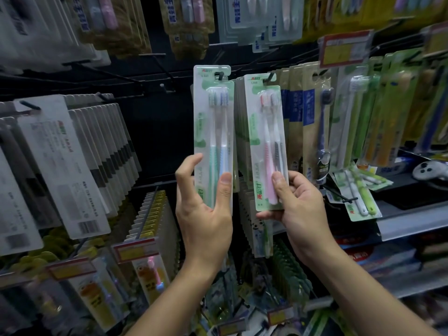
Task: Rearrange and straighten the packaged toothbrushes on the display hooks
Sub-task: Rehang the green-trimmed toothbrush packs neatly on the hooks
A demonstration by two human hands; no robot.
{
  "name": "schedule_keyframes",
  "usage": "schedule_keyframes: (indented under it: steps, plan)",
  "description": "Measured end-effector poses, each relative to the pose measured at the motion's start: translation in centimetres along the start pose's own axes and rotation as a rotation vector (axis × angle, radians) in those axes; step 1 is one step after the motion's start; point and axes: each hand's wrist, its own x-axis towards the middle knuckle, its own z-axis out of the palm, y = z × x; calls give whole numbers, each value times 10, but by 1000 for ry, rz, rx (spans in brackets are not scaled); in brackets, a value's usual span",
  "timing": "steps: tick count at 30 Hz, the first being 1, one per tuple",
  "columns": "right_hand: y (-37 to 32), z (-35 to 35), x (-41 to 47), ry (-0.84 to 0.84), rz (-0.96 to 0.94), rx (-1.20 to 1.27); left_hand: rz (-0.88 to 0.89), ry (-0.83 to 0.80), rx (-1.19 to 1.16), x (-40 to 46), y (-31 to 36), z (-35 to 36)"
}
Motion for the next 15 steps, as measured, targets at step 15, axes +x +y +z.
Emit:
schedule_keyframes:
  steps: [15]
  plan:
    - [3, 0, 4, 105, 3, -34, -113, -138, 84, -2, -4, 9]
